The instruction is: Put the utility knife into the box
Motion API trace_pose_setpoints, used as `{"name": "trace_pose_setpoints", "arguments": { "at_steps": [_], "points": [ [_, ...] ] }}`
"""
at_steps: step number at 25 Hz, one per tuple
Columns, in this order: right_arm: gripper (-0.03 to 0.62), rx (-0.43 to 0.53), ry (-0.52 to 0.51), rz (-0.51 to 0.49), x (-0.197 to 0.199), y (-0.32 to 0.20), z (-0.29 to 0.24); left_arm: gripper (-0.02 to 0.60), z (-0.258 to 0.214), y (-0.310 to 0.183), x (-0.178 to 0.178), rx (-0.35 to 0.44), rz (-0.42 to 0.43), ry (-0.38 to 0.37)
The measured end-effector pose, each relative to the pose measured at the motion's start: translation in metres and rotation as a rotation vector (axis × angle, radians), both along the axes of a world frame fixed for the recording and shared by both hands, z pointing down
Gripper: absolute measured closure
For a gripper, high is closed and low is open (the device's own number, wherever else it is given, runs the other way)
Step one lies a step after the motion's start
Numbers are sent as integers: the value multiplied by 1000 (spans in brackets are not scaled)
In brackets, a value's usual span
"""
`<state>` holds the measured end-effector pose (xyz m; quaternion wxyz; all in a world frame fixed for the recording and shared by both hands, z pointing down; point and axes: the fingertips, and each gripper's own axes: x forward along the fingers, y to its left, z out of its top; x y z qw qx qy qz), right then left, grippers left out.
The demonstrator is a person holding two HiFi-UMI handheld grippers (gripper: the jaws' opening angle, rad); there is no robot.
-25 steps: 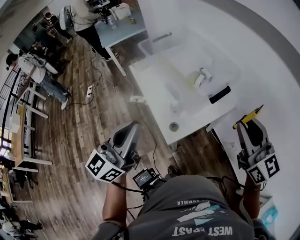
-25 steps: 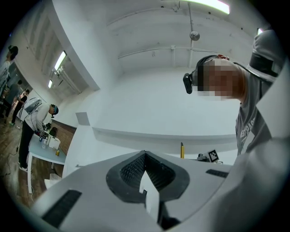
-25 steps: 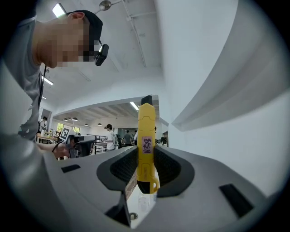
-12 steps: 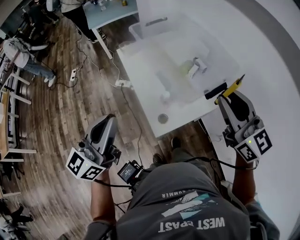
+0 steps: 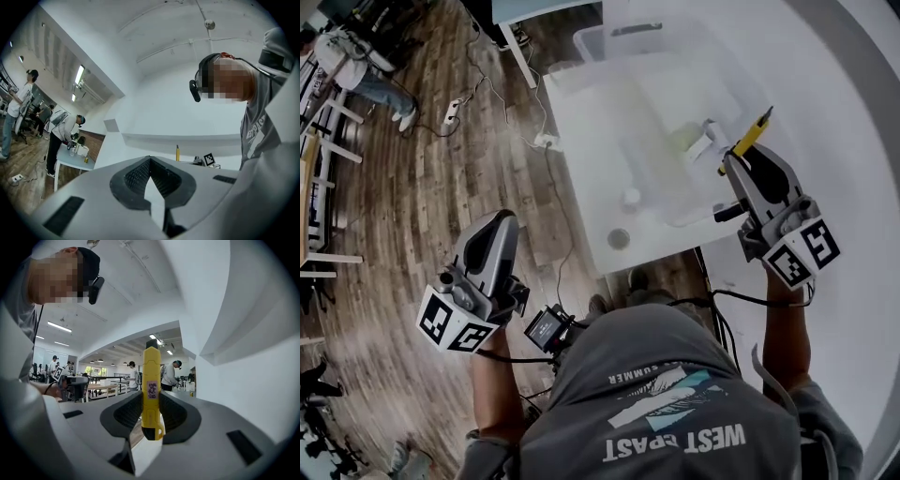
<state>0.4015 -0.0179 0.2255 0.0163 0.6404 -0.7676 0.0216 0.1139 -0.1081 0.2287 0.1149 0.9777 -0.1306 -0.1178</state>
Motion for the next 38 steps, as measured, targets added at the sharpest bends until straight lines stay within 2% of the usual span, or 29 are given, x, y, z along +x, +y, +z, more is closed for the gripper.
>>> {"name": "trace_pose_setpoints", "arguments": {
  "at_steps": [4, 8, 12, 17, 26, 32, 38],
  "points": [
    [476, -36, -11, -60, 16, -43, 10, 571, 5, -5, -3, -24, -67, -18],
    [476, -64, 7, -79, 38, -81, 23, 571, 12, -10, -3, -40, -110, -40],
    [476, -122, -10, -123, 56, -119, 51, 571, 23, -7, -4, -58, -174, -66],
    [476, -227, -37, -169, 70, -164, 97, 571, 34, -7, -10, -80, -253, -81],
    [476, -411, -4, -187, 89, -246, 195, 572, 48, -15, -20, -131, -362, -105],
    [476, -548, -21, -197, 88, -281, 269, 571, 55, -21, -24, -159, -408, -123],
    [476, -651, 22, -195, 89, -306, 329, 572, 64, -27, -26, -198, -433, -153]
  ]
}}
